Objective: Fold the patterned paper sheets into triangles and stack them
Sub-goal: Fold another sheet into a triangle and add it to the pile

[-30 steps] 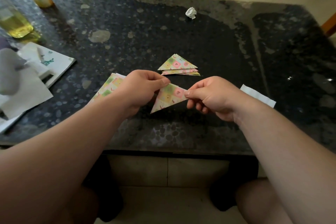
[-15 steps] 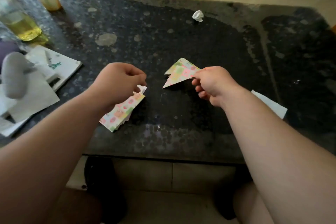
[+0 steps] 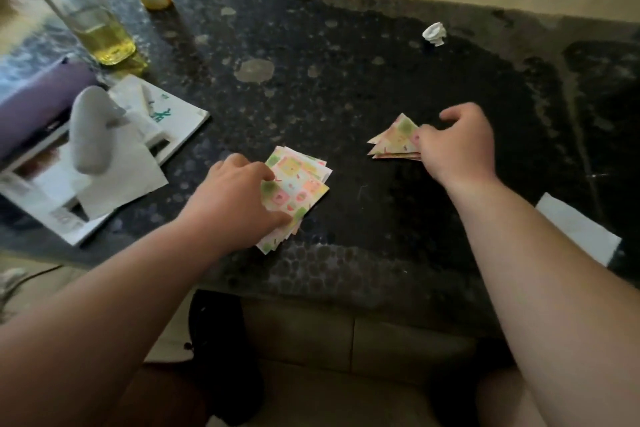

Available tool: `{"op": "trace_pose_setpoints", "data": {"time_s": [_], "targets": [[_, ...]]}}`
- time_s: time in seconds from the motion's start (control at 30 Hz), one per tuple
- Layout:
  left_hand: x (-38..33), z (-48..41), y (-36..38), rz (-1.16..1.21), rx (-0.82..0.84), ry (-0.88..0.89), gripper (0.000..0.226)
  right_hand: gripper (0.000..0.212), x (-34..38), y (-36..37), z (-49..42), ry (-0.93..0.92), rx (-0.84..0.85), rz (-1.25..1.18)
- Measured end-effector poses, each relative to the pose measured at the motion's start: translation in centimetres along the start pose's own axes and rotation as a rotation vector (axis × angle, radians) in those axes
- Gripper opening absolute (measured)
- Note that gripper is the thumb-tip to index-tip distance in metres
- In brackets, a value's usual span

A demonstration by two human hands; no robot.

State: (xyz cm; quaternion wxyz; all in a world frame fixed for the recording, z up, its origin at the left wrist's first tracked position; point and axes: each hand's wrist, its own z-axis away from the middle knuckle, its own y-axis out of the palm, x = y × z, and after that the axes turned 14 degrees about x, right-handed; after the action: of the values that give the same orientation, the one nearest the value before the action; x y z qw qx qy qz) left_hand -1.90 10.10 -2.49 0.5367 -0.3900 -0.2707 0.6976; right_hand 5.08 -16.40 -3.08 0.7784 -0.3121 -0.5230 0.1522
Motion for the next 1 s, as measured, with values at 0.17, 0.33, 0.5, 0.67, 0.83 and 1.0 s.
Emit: {"op": "trace_pose_setpoints", "data": {"time_s": [0.17,0.33,0.5,0.67,0.83,1.0], "targets": [[-0.6,0.1,0.3,0.0,-0.008,-0.023,0.079,0.024,2.7,5.6,5.5,-0.295,0.544,0.339],[-0.3,0.1,0.3,0.066,-0.013,-0.035,0.074,0.035,2.8,7.9,6.8,-0.267,0.54,0.443],[0.0,-0.2,0.4,0.128,-0.022,-0.029,0.078,0.035,2.9,7.8,6.9,-0.246,0.542,0.399],[0.0,-0.3,0.6,0.143,-0.044,-0.025,0.08,0.034,2.6,8.2,7.0,-0.271,0.518,0.373],[-0.6,-0.2,0.9,0.03,-0.075,0.0,0.067,0.027,2.2,8.5,6.9,-0.299,0.494,0.329],[-1.0,-0.2,1.5,-0.007,-0.174,0.042,0.06,0.018,2.2,8.8,7.1,-0.375,0.437,0.345]]}}
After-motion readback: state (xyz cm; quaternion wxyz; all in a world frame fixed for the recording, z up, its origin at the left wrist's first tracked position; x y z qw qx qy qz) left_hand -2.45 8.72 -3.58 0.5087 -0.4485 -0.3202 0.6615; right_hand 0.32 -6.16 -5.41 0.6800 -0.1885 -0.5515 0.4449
